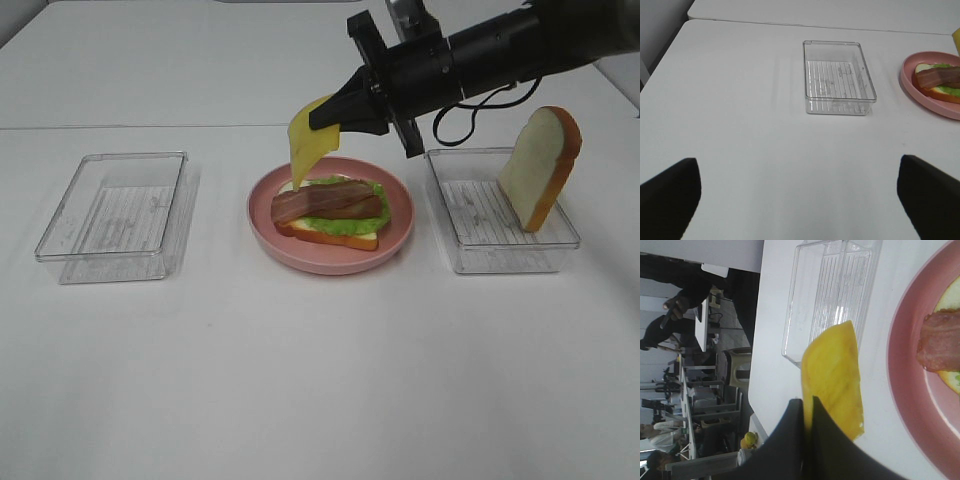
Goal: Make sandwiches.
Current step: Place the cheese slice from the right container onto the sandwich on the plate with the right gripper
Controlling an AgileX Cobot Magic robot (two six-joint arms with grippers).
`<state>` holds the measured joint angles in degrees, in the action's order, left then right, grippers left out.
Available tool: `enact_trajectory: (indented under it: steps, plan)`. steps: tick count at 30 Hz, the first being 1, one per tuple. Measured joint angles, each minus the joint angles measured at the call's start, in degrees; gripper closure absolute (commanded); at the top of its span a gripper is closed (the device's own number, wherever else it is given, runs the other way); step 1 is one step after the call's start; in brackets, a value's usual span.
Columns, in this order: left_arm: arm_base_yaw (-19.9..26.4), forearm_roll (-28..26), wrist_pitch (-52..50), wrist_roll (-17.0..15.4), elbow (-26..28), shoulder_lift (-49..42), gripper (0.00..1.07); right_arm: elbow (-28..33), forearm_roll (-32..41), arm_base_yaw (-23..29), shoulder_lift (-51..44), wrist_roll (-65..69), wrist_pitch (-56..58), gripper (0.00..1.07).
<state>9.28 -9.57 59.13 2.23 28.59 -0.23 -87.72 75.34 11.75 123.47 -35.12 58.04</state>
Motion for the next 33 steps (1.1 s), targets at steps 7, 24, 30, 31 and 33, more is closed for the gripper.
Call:
enact_trajectory:
  steps: [7,24,30,31,33]
  plan:
    - [0.0,0.0,0.0,0.0,0.0,0.0,0.07,-4.9,1.7,0.0,6.9,0.6,-1.9,1.07]
    - [0.0,-0.1,0.0,0.0,0.0,0.0,0.07,-8.4,-5.3,0.0,11.3,8.1,-7.0,1.07]
    - [0.0,-0.1,0.0,0.0,0.0,0.0,0.07,-8.4,-5.8,0.0,11.3,9.0,-7.2,1.03]
    - [0.0,-0.1,0.0,0.0,0.0,0.0,0.07,-8.4,-5.8,0.0,11.3,9.0,-7.2,0.97]
    - [0.0,-0.1,0.0,0.0,0.0,0.0,0.07,-8.4,-6.0,0.0,11.3,9.0,-7.2,0.88]
